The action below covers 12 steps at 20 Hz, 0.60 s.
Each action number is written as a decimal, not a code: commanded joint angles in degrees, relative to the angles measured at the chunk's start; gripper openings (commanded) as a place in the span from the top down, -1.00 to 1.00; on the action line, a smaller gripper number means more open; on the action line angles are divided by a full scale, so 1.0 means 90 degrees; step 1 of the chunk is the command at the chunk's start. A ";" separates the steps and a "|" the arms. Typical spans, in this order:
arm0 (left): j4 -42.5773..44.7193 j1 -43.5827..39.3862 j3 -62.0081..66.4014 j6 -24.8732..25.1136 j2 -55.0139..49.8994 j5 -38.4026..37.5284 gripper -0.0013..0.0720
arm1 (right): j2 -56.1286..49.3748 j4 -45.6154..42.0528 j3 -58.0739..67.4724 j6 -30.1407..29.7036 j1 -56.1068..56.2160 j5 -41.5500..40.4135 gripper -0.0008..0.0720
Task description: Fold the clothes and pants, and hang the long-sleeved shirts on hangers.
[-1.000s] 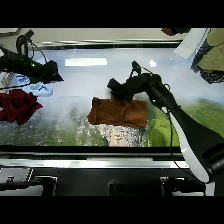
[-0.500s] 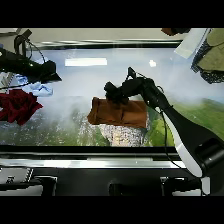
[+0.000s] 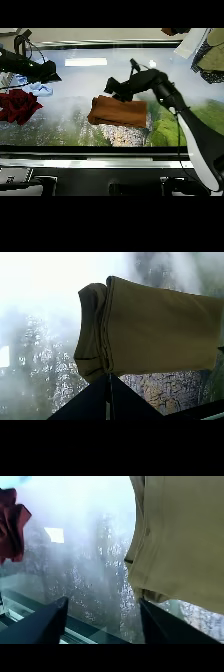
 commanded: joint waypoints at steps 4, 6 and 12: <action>0.0313 0.0007 0.0002 0.0005 0.0002 -0.0022 0.91 | 0.0447 -0.0097 -0.0119 -0.1486 -0.2312 -0.1666 -0.74; 0.0559 0.0007 0.0002 0.0005 0.0002 -0.0022 0.91 | 0.0410 0.0005 -0.0525 -0.1960 -0.3089 -0.1741 -0.74; 0.0835 0.0007 0.0002 0.0002 0.0002 -0.0015 0.91 | -0.0321 0.0998 -0.2324 -0.3592 -0.3842 -0.1489 -0.73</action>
